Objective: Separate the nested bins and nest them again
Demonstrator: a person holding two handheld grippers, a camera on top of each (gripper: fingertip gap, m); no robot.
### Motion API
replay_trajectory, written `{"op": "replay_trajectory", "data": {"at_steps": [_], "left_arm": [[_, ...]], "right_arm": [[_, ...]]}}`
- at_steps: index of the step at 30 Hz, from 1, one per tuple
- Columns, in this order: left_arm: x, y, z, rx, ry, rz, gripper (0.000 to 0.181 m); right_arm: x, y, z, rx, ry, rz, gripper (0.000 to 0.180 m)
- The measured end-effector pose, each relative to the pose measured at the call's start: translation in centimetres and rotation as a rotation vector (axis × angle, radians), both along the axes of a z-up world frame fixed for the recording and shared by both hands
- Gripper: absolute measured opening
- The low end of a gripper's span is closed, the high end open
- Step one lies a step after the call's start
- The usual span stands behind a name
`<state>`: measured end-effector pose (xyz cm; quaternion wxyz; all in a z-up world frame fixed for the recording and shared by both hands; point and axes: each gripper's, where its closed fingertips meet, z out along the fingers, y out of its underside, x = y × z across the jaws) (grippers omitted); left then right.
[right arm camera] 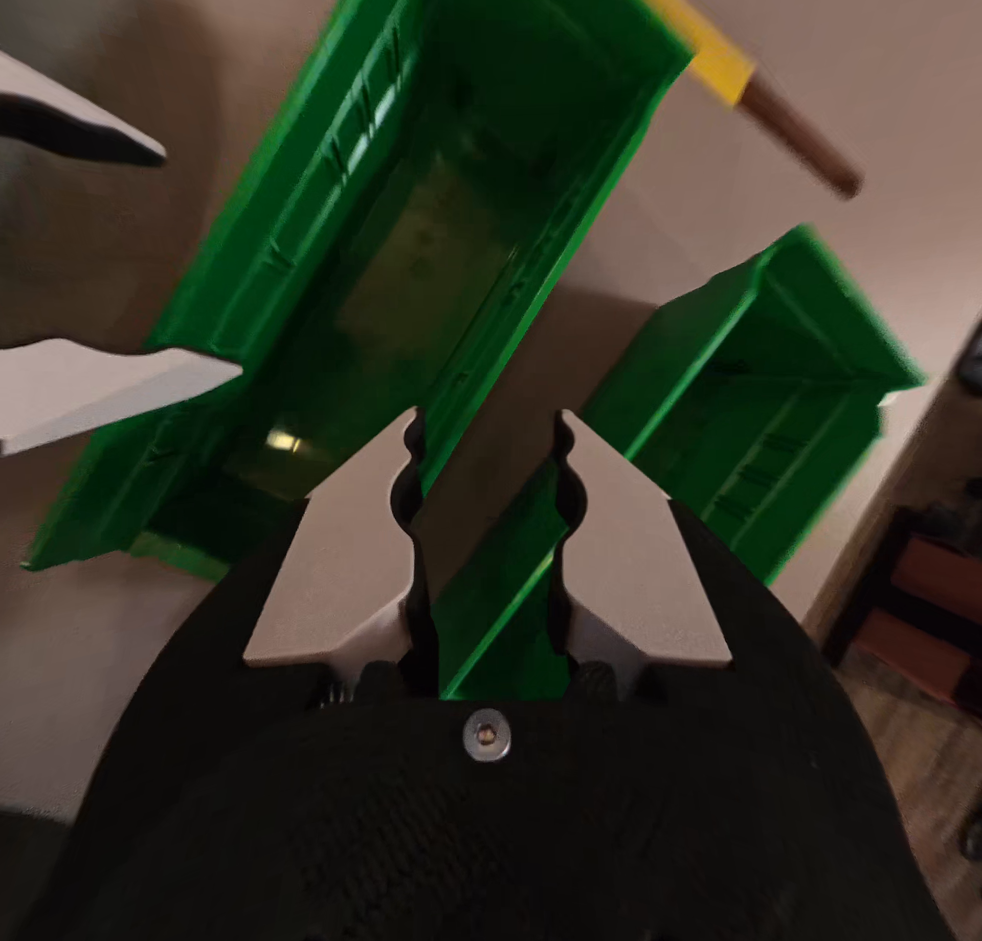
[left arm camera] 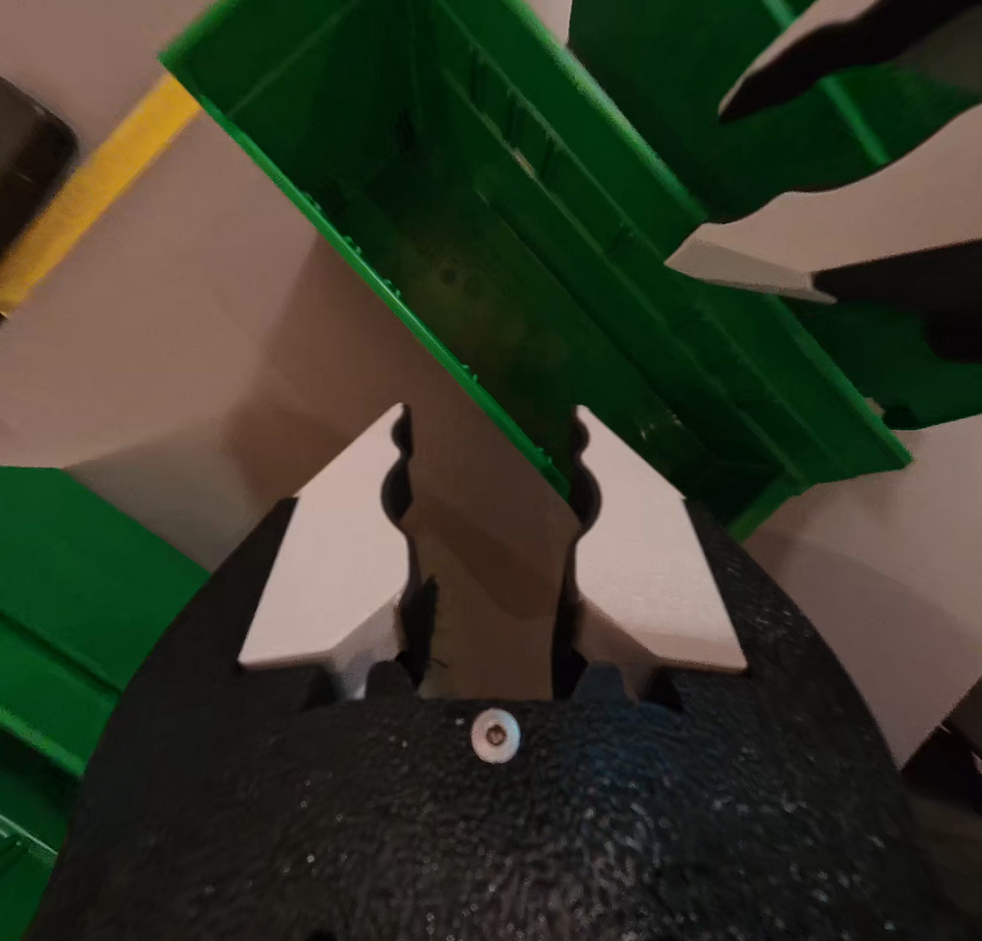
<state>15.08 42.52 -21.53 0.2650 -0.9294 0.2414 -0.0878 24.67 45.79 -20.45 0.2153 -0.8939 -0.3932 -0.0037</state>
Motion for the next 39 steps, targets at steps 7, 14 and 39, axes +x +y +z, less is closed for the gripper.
{"op": "replay_trajectory", "data": {"at_steps": [7,14,39], "left_arm": [[-5.6,-4.3,12.5,0.593,-0.191,-0.007,0.053],[-20.7,-7.2,11.3,0.448,-0.264,0.325,0.079],[-40.7,-24.5,3.6,0.616,-0.588,0.727,0.078]], "right_arm": [[-4.0,-3.5,8.4,0.266,0.449,0.118,0.044],[-14.4,-8.5,7.1,0.059,0.530,0.304,0.043],[-30.8,-9.2,-0.4,-0.148,0.408,0.265,0.028]]}}
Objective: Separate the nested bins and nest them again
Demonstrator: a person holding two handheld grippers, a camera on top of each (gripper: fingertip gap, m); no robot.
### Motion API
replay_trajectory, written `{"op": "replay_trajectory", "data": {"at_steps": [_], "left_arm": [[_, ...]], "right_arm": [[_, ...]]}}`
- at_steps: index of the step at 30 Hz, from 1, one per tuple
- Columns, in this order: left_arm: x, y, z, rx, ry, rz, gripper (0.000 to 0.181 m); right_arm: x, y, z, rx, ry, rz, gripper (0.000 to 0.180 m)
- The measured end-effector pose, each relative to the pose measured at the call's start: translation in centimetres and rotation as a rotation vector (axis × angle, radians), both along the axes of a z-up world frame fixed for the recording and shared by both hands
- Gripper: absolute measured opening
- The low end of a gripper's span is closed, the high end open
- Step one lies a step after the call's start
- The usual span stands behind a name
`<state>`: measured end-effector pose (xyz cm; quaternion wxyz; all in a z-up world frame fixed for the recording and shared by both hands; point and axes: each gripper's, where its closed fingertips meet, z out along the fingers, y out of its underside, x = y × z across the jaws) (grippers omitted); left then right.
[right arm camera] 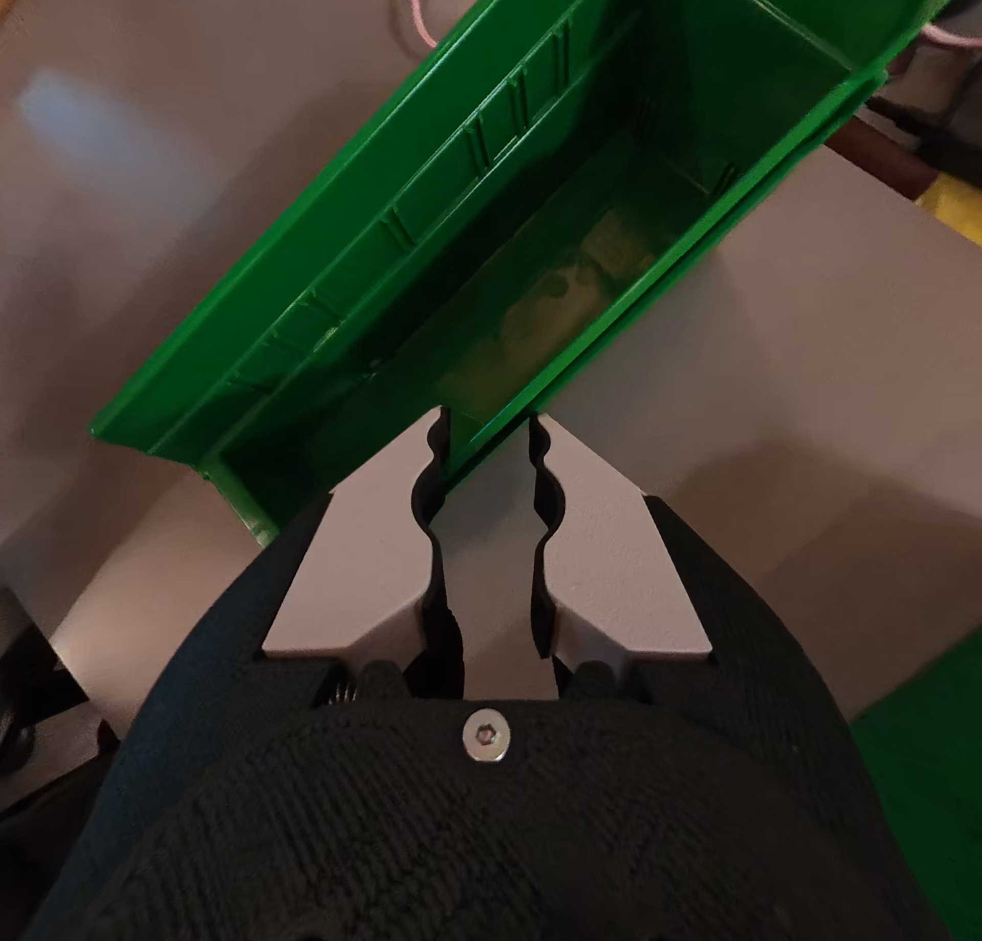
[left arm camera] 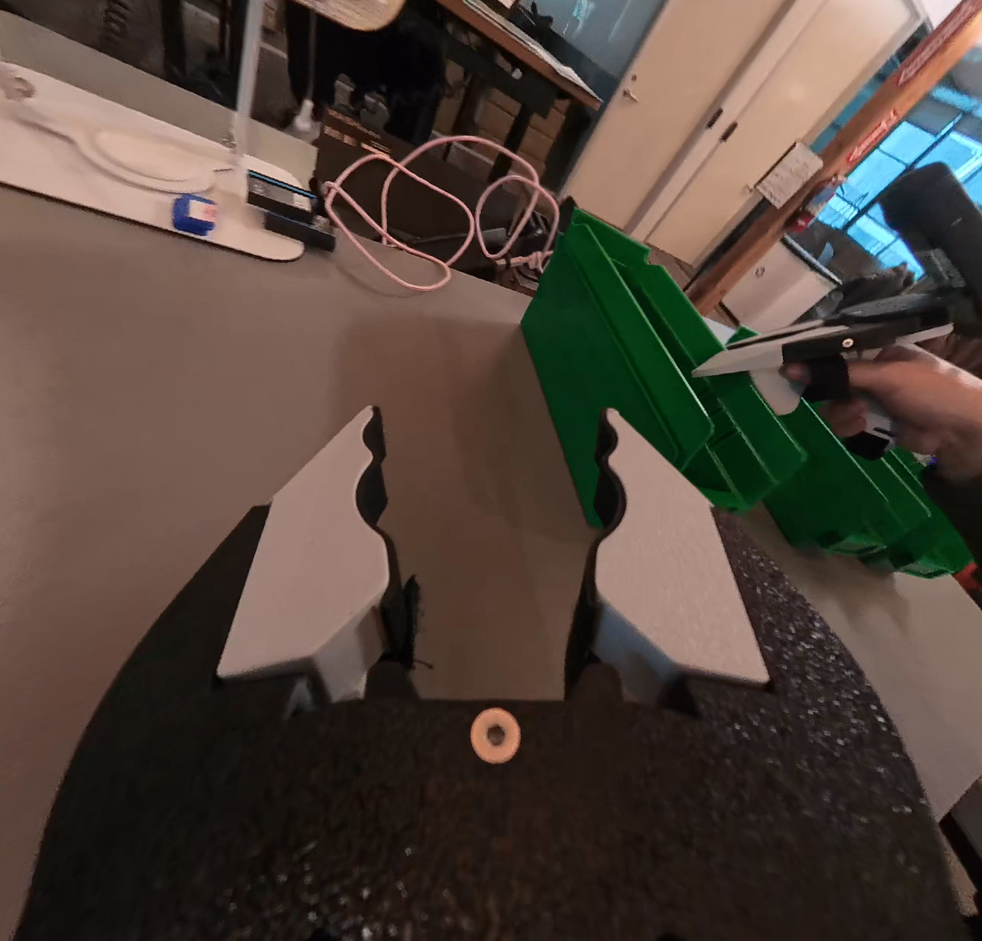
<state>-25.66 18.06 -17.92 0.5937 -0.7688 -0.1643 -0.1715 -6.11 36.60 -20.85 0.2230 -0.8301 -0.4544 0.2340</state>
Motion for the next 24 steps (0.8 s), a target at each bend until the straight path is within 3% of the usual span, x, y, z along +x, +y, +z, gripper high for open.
{"op": "replay_trajectory", "data": {"at_steps": [20,24], "left_arm": [[-6.0,-2.8,-0.6,0.049,-0.057,0.095,0.077],[-6.9,-3.6,-0.5,0.058,-0.059,0.123,0.077]], "right_arm": [[-12.3,-5.6,-0.1,0.054,-0.091,0.167,0.027],[-12.5,-5.2,0.9,0.152,-0.151,0.208,0.034]]}}
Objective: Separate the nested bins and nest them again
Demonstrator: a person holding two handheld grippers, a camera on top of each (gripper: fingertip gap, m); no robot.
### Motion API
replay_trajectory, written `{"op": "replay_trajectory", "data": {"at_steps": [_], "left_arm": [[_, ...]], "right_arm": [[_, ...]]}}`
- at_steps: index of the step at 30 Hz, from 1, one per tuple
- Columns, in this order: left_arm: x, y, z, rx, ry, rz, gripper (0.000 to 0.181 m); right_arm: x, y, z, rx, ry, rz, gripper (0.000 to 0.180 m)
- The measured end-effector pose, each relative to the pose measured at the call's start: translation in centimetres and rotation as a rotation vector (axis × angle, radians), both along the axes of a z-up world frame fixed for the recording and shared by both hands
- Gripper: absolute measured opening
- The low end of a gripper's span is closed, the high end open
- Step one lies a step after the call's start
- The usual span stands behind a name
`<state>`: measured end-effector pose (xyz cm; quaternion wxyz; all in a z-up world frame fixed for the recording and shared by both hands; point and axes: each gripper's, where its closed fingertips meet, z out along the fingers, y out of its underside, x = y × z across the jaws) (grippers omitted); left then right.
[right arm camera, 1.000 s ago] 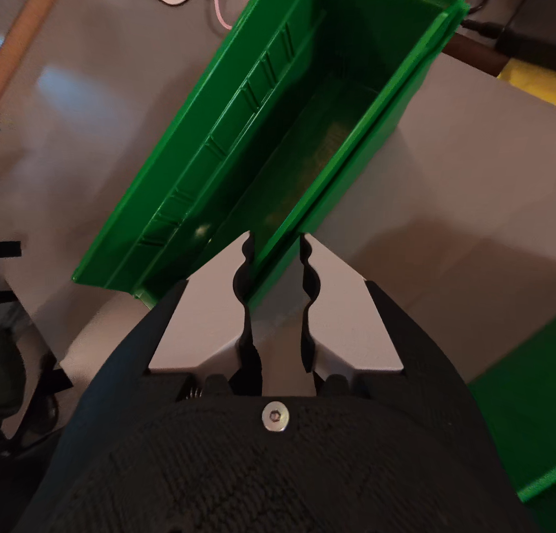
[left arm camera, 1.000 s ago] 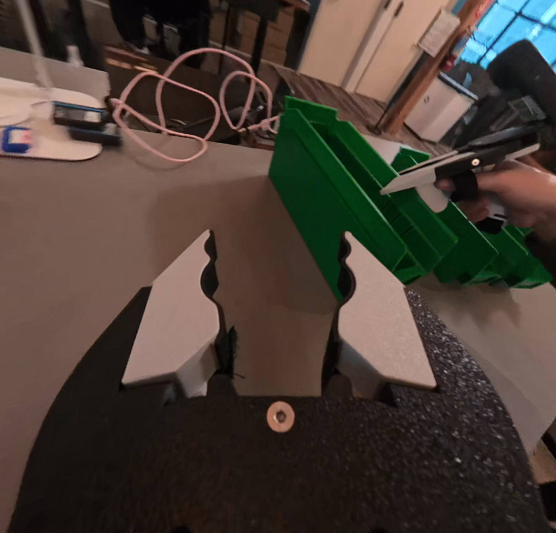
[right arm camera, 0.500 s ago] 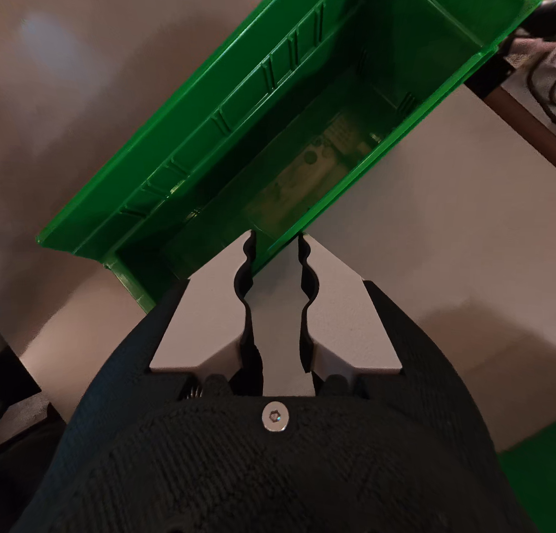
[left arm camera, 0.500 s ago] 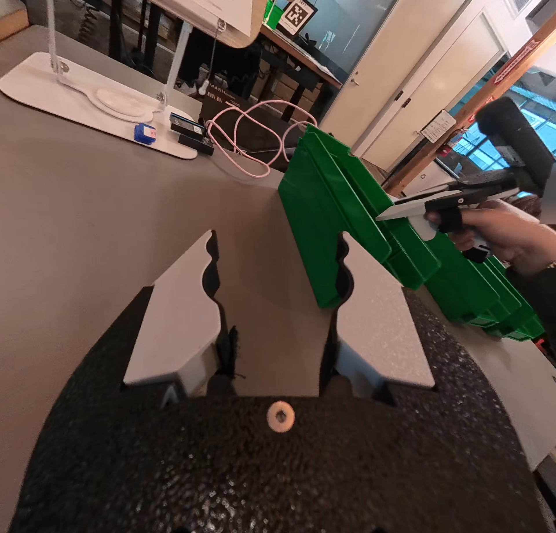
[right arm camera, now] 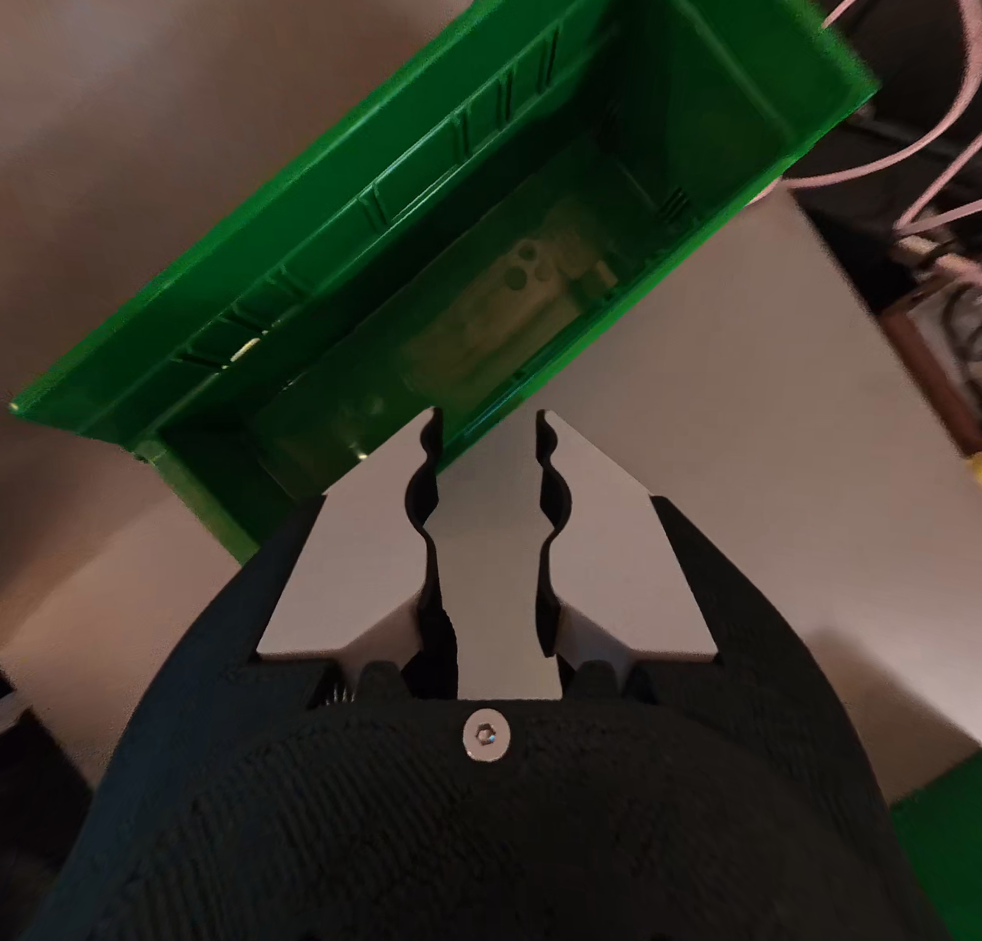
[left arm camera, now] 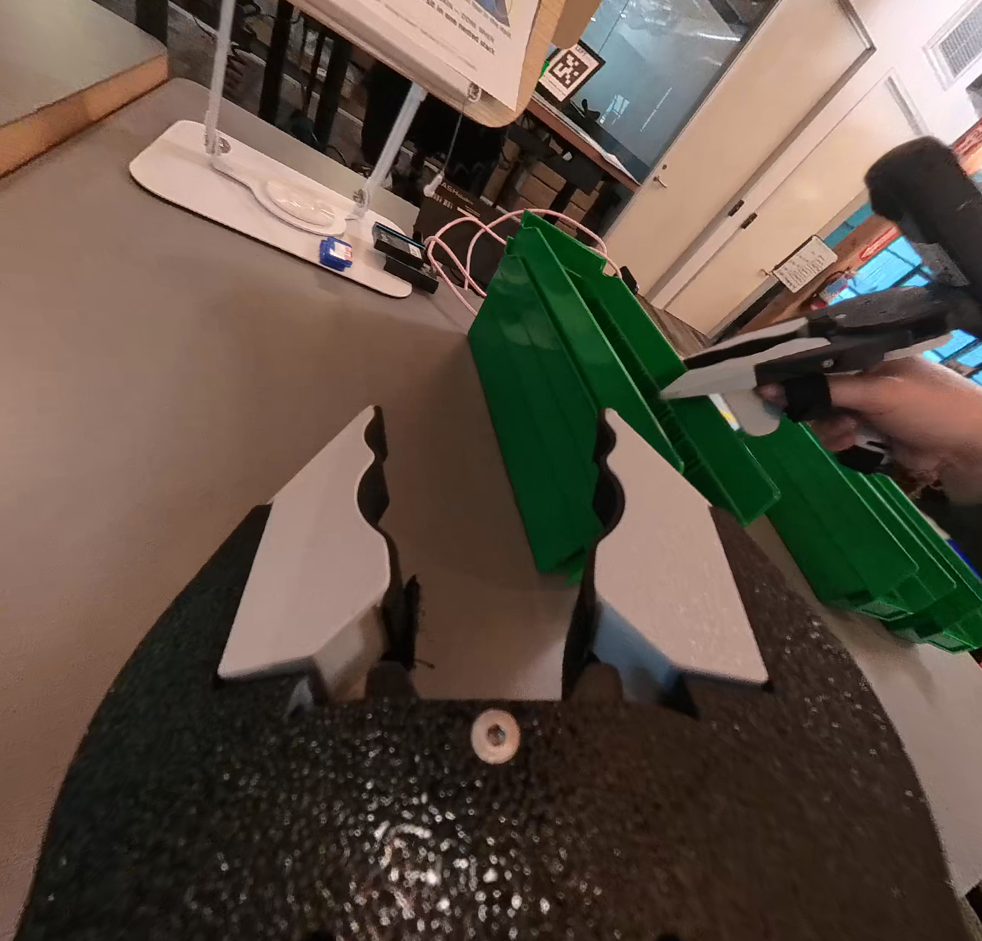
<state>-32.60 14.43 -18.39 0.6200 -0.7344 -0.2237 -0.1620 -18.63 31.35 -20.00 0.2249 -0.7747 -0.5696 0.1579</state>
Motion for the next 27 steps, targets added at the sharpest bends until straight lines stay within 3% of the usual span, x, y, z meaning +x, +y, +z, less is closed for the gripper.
{"op": "replay_trajectory", "data": {"at_steps": [2,4,9,11,16,21,27], "left_arm": [[-0.4,-0.4,0.0,-0.002,0.008,0.018,0.077],[-0.8,-0.7,0.1,-0.001,0.016,0.034,0.077],[-0.8,-0.6,0.5,0.031,-0.005,0.023,0.076],[-0.6,-0.4,0.3,0.018,0.004,0.019,0.076],[0.3,0.5,0.2,0.004,0.022,-0.008,0.076],[1.3,1.3,-0.2,-0.024,0.044,-0.039,0.077],[2.2,1.7,0.1,-0.007,0.041,-0.073,0.076]], "right_arm": [[0.1,1.1,1.7,0.077,0.022,0.000,0.036],[-0.2,1.9,3.5,0.086,0.070,-0.025,0.050],[-2.4,1.6,3.5,-0.151,0.078,-0.134,0.136],[-3.0,1.2,2.2,-0.220,0.001,-0.183,0.156],[-4.3,-0.3,-0.9,-0.292,-0.197,-0.276,0.158],[-5.2,-0.3,-1.5,-0.261,-0.270,-0.347,0.144],[-4.4,-1.4,-1.3,-0.274,-0.365,-0.204,0.134]]}}
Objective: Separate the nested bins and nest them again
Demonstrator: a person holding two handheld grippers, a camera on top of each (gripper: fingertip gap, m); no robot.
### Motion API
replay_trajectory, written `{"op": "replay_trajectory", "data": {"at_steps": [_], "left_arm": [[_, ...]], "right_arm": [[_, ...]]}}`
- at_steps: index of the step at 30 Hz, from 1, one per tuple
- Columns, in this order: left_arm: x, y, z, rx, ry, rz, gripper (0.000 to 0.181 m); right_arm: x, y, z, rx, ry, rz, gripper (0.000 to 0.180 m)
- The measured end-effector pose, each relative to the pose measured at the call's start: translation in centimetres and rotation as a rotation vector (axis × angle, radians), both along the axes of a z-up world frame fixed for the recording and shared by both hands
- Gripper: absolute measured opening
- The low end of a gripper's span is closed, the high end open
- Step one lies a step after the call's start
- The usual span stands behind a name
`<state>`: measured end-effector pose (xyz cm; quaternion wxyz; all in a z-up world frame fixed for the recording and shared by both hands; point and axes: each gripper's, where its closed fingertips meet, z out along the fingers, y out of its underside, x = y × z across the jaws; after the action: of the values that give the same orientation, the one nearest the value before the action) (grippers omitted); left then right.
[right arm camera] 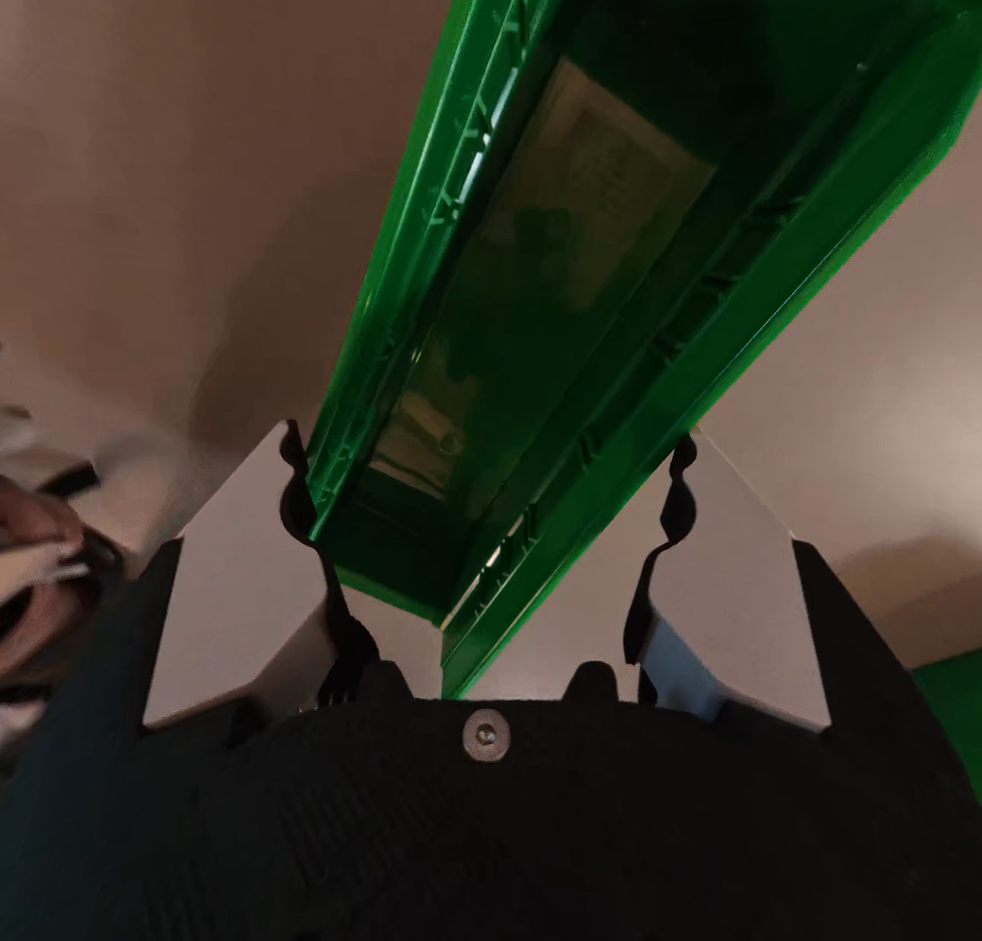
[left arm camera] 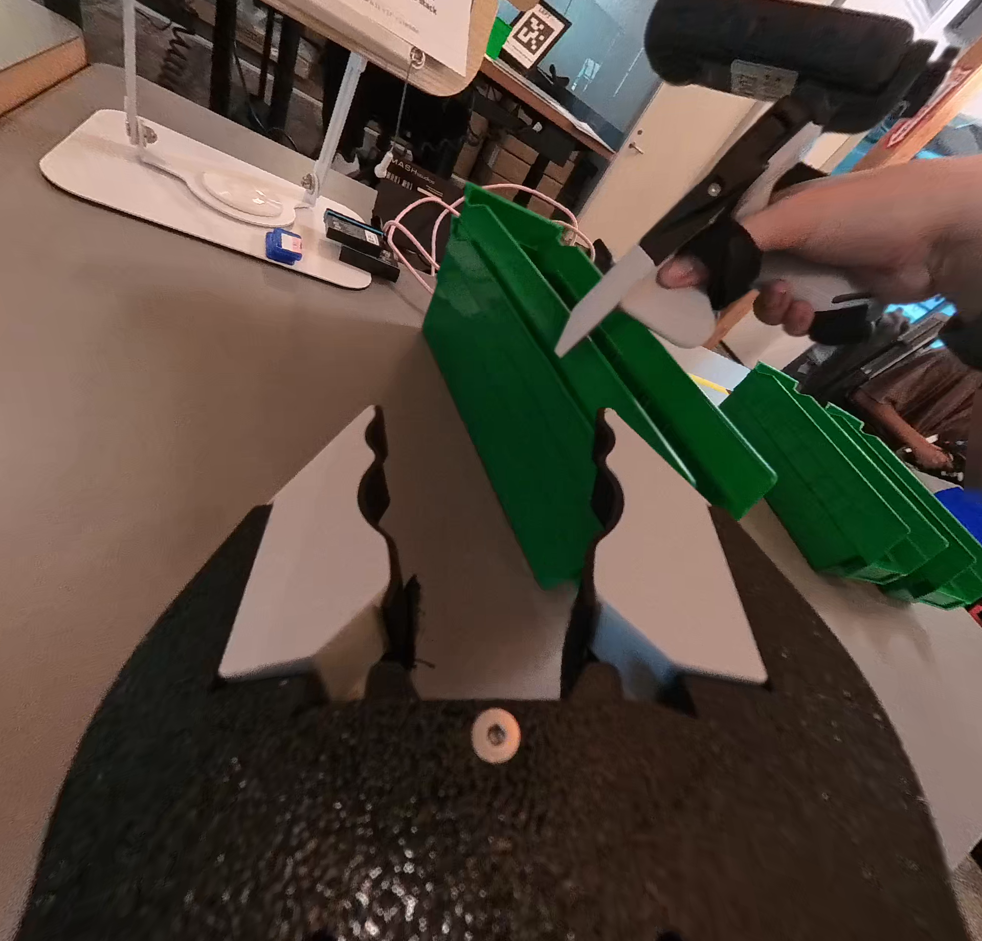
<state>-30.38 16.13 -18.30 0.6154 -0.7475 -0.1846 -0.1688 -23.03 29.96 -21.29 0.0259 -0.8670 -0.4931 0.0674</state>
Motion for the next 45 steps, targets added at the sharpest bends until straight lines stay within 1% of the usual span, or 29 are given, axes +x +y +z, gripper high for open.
{"op": "replay_trajectory", "data": {"at_steps": [3,8,12,20,25,28,33,35,40,43,45], "left_arm": [[0.2,0.1,0.1,0.003,0.000,-0.007,0.076],[0.4,0.2,0.1,0.008,-0.005,-0.013,0.076],[0.8,0.6,-0.1,-0.004,-0.001,-0.027,0.076],[2.0,1.3,-0.3,-0.015,0.009,-0.065,0.075],[2.4,1.6,-0.4,-0.016,0.008,-0.080,0.074],[2.6,1.8,-0.5,-0.019,0.006,-0.087,0.074],[2.9,1.9,-0.6,-0.023,0.010,-0.094,0.073],[3.0,2.1,-0.6,-0.024,0.009,-0.099,0.073],[4.0,3.0,-0.6,0.009,-0.012,-0.129,0.072],[5.1,4.0,-0.4,0.053,-0.025,-0.155,0.070],[5.3,4.7,-0.9,0.036,0.005,-0.120,0.070]], "right_arm": [[1.7,-0.2,0.0,-0.009,-0.073,0.129,0.135],[1.5,-0.3,0.1,0.033,-0.043,0.147,0.135],[1.0,-0.6,0.4,0.068,-0.034,0.139,0.127],[0.7,-0.5,1.2,0.048,0.006,0.133,0.104],[0.8,0.1,2.0,0.066,0.014,0.142,0.098],[1.1,0.4,2.3,0.067,0.021,0.134,0.097],[1.1,-0.2,3.0,-0.028,0.091,0.111,0.096],[1.2,-0.1,3.0,-0.027,0.094,0.104,0.096],[1.6,-1.0,2.9,-0.035,0.063,0.170,0.095],[2.0,-2.1,2.7,-0.035,0.021,0.252,0.096],[2.2,-2.9,2.5,-0.026,-0.008,0.296,0.096]]}}
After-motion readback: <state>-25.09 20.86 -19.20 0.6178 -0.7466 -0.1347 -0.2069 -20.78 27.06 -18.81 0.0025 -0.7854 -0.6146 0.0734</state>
